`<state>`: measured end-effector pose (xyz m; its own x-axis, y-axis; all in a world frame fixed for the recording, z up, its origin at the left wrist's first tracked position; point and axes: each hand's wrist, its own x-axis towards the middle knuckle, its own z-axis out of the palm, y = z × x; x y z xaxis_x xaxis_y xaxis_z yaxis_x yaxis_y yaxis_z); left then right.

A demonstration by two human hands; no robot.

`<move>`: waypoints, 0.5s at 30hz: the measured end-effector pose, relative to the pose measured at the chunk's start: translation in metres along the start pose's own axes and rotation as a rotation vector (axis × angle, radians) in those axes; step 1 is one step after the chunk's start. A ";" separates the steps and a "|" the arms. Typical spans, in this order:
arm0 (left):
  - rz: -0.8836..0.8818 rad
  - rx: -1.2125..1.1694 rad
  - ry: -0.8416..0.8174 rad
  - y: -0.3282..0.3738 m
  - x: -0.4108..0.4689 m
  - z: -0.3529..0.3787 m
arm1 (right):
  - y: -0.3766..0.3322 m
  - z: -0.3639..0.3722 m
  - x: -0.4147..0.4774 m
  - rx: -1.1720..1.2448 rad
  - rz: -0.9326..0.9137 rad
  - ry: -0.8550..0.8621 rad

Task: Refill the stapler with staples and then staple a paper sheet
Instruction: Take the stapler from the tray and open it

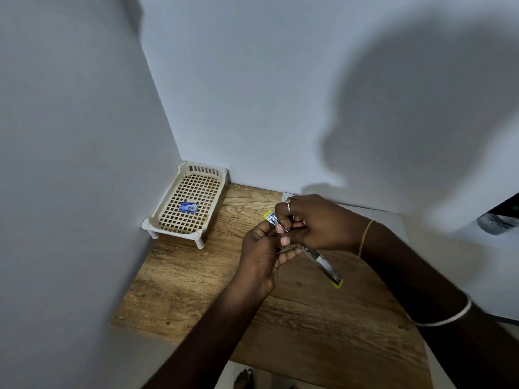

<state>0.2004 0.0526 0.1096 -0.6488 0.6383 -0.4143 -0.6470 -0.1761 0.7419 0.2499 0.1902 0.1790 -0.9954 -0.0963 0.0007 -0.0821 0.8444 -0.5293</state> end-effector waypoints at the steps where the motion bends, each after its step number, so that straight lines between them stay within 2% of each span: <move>1: 0.003 -0.002 0.002 0.000 0.001 0.000 | 0.000 -0.001 0.000 0.003 -0.001 0.002; 4: 0.024 -0.017 -0.004 0.002 0.003 0.000 | -0.003 0.000 0.001 -0.005 0.002 0.060; 10: 0.094 -0.131 0.059 0.018 0.014 -0.005 | 0.000 0.017 -0.005 -0.052 0.013 0.422; 15: 0.173 -0.158 0.044 0.036 0.022 -0.012 | 0.005 0.030 -0.010 0.010 0.148 0.603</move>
<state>0.1582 0.0519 0.1207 -0.7704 0.5554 -0.3132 -0.5766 -0.3972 0.7139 0.2612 0.1796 0.1514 -0.8495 0.3385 0.4046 0.0565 0.8209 -0.5682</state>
